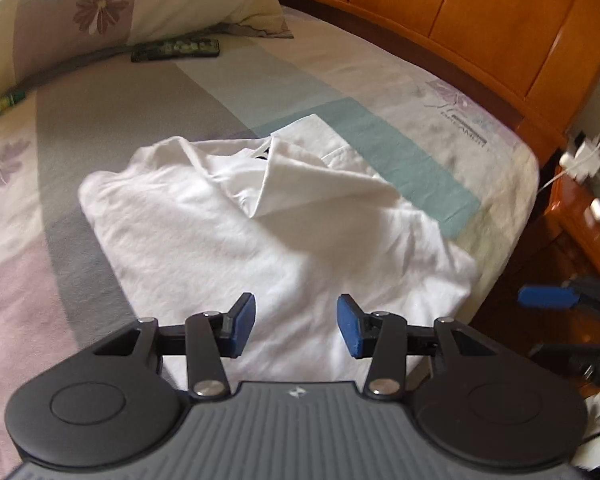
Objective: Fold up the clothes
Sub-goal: 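Open the left gripper to release the folded shirt, then move both open grippers over the folded shirt's side edge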
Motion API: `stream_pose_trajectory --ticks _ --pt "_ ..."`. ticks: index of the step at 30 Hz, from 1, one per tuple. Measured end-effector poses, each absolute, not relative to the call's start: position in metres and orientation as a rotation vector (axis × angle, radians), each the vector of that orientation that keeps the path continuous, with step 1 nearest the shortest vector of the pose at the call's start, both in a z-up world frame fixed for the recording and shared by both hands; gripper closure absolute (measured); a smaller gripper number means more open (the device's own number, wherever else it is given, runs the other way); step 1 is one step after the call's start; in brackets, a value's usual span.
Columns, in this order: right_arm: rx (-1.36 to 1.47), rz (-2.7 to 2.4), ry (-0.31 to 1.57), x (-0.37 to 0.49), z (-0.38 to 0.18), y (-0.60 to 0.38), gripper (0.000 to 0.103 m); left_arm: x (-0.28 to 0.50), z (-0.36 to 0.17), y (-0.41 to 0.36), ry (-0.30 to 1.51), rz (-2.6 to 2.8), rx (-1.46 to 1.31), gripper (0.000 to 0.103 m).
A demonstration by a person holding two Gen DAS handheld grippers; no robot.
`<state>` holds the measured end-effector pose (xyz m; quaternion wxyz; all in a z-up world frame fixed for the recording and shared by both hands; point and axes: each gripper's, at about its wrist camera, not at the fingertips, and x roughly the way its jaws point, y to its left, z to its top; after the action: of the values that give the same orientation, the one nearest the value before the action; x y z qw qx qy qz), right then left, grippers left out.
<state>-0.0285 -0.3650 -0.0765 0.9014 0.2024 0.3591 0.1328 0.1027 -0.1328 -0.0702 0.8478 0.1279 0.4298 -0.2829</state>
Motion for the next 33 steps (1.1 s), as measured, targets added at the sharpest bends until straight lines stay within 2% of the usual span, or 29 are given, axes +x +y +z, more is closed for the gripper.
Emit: stream_pose_trajectory --ticks 3,10,15,18,28,29,31,32,33 --pt "0.417 0.272 0.745 -0.029 -0.076 -0.365 0.0 0.065 -0.073 -0.132 0.798 -0.61 0.452 0.058" --pt "0.406 0.273 0.747 -0.032 -0.073 -0.363 0.0 0.011 -0.095 -0.128 0.692 -0.624 0.676 0.057" --pt "0.388 0.281 0.74 -0.036 -0.068 -0.358 0.0 -0.006 -0.108 -0.134 0.621 -0.636 0.841 0.06" --pt "0.388 0.277 0.741 -0.039 -0.066 -0.356 0.0 -0.009 -0.111 -0.138 0.582 -0.63 0.913 0.066" --pt "0.384 0.287 0.736 -0.045 -0.063 -0.352 0.0 -0.022 -0.117 -0.14 0.487 -0.655 1.136 0.066" --pt "0.385 0.291 0.736 -0.045 -0.063 -0.351 0.0 -0.022 -0.118 -0.14 0.48 -0.658 1.148 0.067" --pt "0.38 0.299 0.737 -0.044 -0.062 -0.348 0.0 -0.023 -0.12 -0.143 0.468 -0.68 1.181 0.076" --pt "0.377 0.304 0.736 -0.044 -0.062 -0.346 0.0 -0.023 -0.12 -0.143 0.477 -0.694 1.181 0.088" --pt "0.374 0.308 0.734 -0.044 -0.061 -0.345 0.0 -0.021 -0.121 -0.144 0.488 -0.706 1.174 0.092"
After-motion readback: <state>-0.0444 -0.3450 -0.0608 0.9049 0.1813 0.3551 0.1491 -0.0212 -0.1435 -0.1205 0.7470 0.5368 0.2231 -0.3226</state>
